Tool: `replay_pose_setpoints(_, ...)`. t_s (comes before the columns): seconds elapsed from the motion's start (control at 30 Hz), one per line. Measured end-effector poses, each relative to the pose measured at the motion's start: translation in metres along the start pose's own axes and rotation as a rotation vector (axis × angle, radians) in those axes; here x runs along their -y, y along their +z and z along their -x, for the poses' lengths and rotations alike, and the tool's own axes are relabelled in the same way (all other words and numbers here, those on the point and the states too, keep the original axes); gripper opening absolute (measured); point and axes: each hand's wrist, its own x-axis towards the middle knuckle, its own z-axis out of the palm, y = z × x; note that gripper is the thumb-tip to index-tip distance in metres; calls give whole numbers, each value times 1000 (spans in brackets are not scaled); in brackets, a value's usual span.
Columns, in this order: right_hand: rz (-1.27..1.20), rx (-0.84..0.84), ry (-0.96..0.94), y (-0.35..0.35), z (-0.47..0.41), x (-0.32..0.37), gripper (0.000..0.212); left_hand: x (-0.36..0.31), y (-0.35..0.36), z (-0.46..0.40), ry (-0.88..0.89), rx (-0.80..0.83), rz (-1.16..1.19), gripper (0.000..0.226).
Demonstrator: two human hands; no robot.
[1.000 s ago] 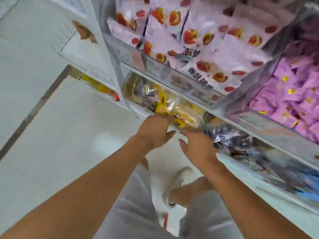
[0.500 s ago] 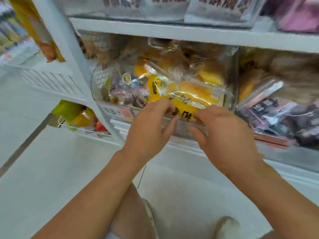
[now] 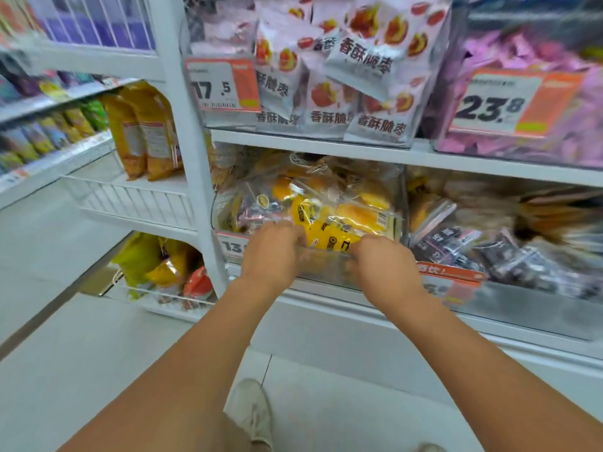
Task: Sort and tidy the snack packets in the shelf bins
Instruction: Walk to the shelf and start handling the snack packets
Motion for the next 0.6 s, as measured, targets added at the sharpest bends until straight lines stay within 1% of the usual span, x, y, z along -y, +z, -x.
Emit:
replay_pose_setpoints(0.07,21,4,-6,1,-7,-2,3,2,-1,-6,-18,1,-1,14)
replay_pose_setpoints(0.17,42,15,-13,5,-13,-4,14,2,-1,-13,-23,8,-29,22)
replay_pose_setpoints(0.23,0,28,-14,7,-18,-8,17,4,1,-18,16,15,-91,21)
replay_pose_setpoints(0.3,-42,26,-9,7,-21,-10,16,6,1,-22,32,26,-137,20)
replay_pose_setpoints(0.47,-142,-4,-10,3,-17,-13,20,9,-2,-21,35,51,-108,16)
replay_pose_setpoints(0.6,-176,-62,-41,-4,-16,-8,19,13,-18,-18,65,68,-93,14)
